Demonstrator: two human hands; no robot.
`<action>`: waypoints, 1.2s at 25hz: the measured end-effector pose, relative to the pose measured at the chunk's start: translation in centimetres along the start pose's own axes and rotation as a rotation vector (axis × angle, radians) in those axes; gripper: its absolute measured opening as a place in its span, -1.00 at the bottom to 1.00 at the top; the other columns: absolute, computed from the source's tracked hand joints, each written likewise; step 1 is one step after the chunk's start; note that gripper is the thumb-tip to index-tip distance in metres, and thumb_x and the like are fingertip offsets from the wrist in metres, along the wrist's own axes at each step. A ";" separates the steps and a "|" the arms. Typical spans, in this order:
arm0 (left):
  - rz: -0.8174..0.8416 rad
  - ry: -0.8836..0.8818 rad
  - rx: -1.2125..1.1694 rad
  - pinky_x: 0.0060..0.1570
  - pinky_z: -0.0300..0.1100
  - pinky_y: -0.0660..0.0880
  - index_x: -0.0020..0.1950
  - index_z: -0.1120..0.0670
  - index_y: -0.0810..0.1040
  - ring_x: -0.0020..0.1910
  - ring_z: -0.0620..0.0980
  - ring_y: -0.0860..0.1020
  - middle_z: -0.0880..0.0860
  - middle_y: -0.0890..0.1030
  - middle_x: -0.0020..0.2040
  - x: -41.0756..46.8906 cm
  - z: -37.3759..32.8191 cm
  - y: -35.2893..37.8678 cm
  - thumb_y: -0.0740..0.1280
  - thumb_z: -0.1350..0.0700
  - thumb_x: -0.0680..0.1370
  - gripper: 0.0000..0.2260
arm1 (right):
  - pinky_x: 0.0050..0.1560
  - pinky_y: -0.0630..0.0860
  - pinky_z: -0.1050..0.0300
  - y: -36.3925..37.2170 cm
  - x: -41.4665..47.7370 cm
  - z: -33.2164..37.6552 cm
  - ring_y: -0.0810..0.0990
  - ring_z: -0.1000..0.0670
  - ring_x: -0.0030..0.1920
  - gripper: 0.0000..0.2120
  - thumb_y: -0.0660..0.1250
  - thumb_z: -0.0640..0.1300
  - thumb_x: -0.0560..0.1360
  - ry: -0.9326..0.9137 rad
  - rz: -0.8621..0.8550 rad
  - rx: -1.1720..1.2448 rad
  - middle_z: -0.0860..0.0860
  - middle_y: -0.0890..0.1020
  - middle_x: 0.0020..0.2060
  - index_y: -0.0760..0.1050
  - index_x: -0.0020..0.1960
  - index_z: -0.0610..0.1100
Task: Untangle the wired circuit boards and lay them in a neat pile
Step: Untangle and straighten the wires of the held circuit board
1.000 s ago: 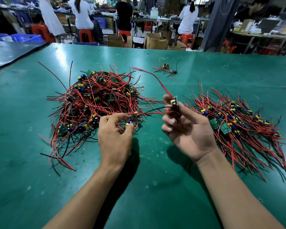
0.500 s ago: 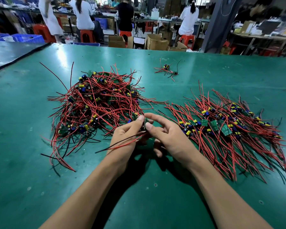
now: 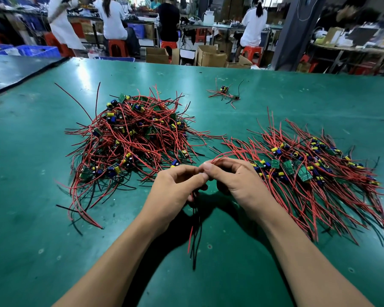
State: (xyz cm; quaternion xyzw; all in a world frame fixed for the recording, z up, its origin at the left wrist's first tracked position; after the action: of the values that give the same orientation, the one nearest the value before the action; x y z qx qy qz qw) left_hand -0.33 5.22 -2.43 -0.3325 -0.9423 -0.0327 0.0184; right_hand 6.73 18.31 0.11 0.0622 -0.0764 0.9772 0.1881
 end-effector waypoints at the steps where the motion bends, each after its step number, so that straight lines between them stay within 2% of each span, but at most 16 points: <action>1: 0.026 -0.012 0.011 -0.36 -0.31 0.44 -0.06 0.08 0.69 -0.29 -0.09 0.58 0.09 0.70 -0.23 -0.2 -0.2 0.3 0.48 0.08 0.47 -0.89 | -0.42 0.31 0.39 -0.1 0.0 -0.2 0.41 0.22 -0.48 -0.80 0.46 -0.03 0.49 0.039 -0.017 0.042 0.12 0.58 -0.45 0.69 -0.19 -0.15; 4: 0.075 -0.017 0.040 -0.35 -0.30 0.43 -0.11 0.10 0.67 -0.35 -0.13 0.53 0.03 0.68 -0.28 -0.5 -0.3 0.7 0.49 0.12 0.47 -0.93 | -0.53 0.22 0.38 -0.2 0.1 -0.7 0.29 0.18 -0.55 -0.69 0.51 0.06 0.37 0.110 -0.061 0.123 0.12 0.46 -0.53 0.61 -0.21 -0.20; 6: 0.094 -0.030 0.030 -0.29 -0.27 0.45 -0.09 0.13 0.67 -0.32 -0.11 0.53 0.02 0.66 -0.28 -0.6 -0.3 0.9 0.46 0.19 0.50 -0.98 | -0.55 0.21 0.38 -0.3 0.0 -0.7 0.27 0.16 -0.57 -0.67 0.53 0.08 0.32 0.148 -0.084 0.163 0.11 0.43 -0.55 0.57 -0.23 -0.18; 8: 0.133 -0.034 0.048 -0.19 -0.22 0.46 -0.08 0.12 0.68 -0.26 -0.08 0.55 0.02 0.66 -0.26 -0.8 -0.4 1.1 0.43 0.21 0.53 -0.96 | -0.56 0.22 0.39 -0.3 0.0 -0.9 0.28 0.17 -0.59 -0.71 0.54 0.03 0.36 0.173 -0.075 0.175 0.11 0.43 -0.56 0.51 -0.30 -0.12; 10: 0.145 -0.021 0.099 -0.13 -0.13 0.45 -0.12 0.13 0.67 -0.23 -0.04 0.54 0.11 0.67 -0.23 -0.9 -0.7 1.3 0.42 0.21 0.53 -0.95 | -0.58 0.26 0.36 -0.1 -0.1 -1.0 0.30 0.16 -0.60 -0.72 0.54 -0.03 0.40 0.202 -0.073 0.200 0.08 0.43 -0.57 0.48 -0.31 -0.11; 12: 0.119 -0.024 0.069 -0.10 -0.11 0.48 -0.15 0.14 0.68 -0.23 -0.03 0.56 0.17 0.69 -0.20 -0.9 -0.9 1.2 0.40 0.20 0.54 -0.90 | -0.53 0.38 0.30 0.3 0.0 -1.4 0.41 0.09 -0.56 -0.73 0.57 -0.02 0.36 0.233 -0.060 0.303 0.00 0.48 -0.52 0.51 -0.30 -0.12; 14: 0.068 -0.021 0.039 -0.15 -0.19 0.51 -0.17 0.12 0.70 -0.26 -0.07 0.58 0.11 0.69 -0.23 -0.9 -0.9 1.1 0.36 0.18 0.57 -0.84 | -0.42 0.52 0.19 0.7 0.0 -1.4 0.53 0.01 -0.47 -0.77 0.57 0.00 0.33 0.245 -0.028 0.355 -0.07 0.58 -0.41 0.59 -0.27 -0.11; 17: 0.004 -0.064 -0.039 -0.24 -0.17 0.55 -0.17 0.14 0.69 -0.31 -0.02 0.61 0.15 0.70 -0.24 -0.9 -0.8 1.0 0.34 0.18 0.58 -0.82 | -0.27 0.59 0.19 1.2 -0.3 -1.3 0.62 0.02 -0.30 -0.77 0.52 -0.02 0.38 0.222 0.056 0.347 -0.09 0.69 -0.24 0.71 -0.06 -0.16; 19: 0.008 -0.123 -0.131 -0.31 -0.18 0.54 -0.18 0.16 0.69 -0.37 0.01 0.59 0.15 0.68 -0.28 -0.9 -0.6 0.9 0.33 0.17 0.59 -0.80 | -0.29 0.54 0.21 1.2 -0.3 -1.3 0.56 0.00 -0.30 -0.75 0.49 -0.01 0.40 0.220 0.088 0.319 -0.07 0.67 -0.25 0.72 0.00 -0.14; 23: 0.071 -0.142 -0.084 -0.38 -0.26 0.42 -0.25 0.12 0.69 -0.43 -0.04 0.52 0.13 0.65 -0.35 -1.0 -0.8 1.0 0.34 0.17 0.57 -0.77 | -0.54 0.18 0.32 0.0 0.1 -1.6 0.30 0.11 -0.52 -0.78 0.49 0.04 0.38 0.215 -0.015 0.222 0.01 0.51 -0.36 0.73 -0.07 -0.07; 25: 0.092 -0.147 -0.059 -0.35 -0.25 0.44 -0.26 0.11 0.70 -0.40 -0.03 0.54 0.14 0.66 -0.34 -1.0 -0.9 1.2 0.35 0.18 0.56 -0.78 | -0.57 0.13 0.33 -0.6 0.4 -1.6 0.27 0.12 -0.56 -0.89 0.48 -0.04 0.46 0.199 -0.099 0.216 0.07 0.51 -0.38 0.74 -0.14 -0.07; 28: 0.119 -0.140 -0.028 -0.28 -0.21 0.47 -0.25 0.10 0.71 -0.35 0.00 0.58 0.15 0.68 -0.31 -1.1 -0.8 1.5 0.35 0.19 0.56 -0.79 | -0.59 0.12 0.37 -1.3 0.8 -1.6 0.24 0.14 -0.59 -0.81 0.42 -0.13 0.55 0.181 -0.239 0.265 0.12 0.50 -0.44 0.71 -0.21 -0.11; 30: 0.142 -0.135 -0.018 -0.26 -0.22 0.50 -0.23 0.13 0.70 -0.33 0.01 0.60 0.15 0.69 -0.30 -1.2 -0.8 1.7 0.35 0.21 0.56 -0.79 | -0.59 0.13 0.35 -1.5 0.8 -1.8 0.21 0.14 -0.61 -0.77 0.39 -0.12 0.57 0.215 -0.306 0.342 0.11 0.46 -0.45 0.68 -0.23 -0.14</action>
State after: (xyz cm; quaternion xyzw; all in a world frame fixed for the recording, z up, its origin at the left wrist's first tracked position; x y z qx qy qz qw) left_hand 1.63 5.73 -1.60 -0.4002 -0.9151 -0.0171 -0.0456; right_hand 6.36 20.31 -1.34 -0.0003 0.1207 0.9370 0.3278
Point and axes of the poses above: each hand's wrist, its own x-axis towards the middle knuckle, its own y-axis out of the palm, z = x × y, the point moved 5 cm from there along x, towards the middle knuckle
